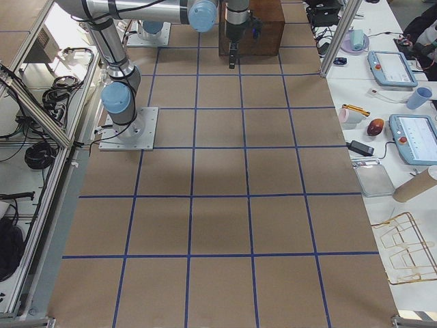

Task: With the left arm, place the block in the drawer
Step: 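Lift the yellow cube and carry it over the open drawer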

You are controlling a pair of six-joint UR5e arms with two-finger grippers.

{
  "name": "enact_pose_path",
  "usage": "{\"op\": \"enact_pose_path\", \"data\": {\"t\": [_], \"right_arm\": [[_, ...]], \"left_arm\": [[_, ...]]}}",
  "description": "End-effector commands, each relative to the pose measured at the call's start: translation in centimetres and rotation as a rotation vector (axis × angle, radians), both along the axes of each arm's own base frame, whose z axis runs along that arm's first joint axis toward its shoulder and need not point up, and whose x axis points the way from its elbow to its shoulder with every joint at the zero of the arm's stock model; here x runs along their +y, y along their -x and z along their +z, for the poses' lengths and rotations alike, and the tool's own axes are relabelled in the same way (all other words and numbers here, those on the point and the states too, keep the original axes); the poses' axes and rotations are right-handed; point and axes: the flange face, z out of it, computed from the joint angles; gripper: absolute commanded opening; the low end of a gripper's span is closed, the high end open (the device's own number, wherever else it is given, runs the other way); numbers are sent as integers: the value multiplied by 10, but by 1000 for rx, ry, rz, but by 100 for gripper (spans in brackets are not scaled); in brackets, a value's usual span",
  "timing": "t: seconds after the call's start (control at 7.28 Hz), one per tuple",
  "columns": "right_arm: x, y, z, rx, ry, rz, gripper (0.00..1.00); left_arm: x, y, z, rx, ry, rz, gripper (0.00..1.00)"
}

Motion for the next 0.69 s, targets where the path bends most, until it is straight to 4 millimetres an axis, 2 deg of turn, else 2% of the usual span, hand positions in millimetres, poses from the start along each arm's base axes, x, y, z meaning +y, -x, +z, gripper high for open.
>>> {"op": "enact_pose_path", "data": {"t": [0.0, 0.55], "right_arm": [[0, 0, 0, 0, 0, 0, 100], [0, 0, 0, 0, 0, 0, 100]], "left_arm": [[2, 5, -21, 8, -19, -1, 0], [6, 9, -66, 19, -36, -17, 0]]}}
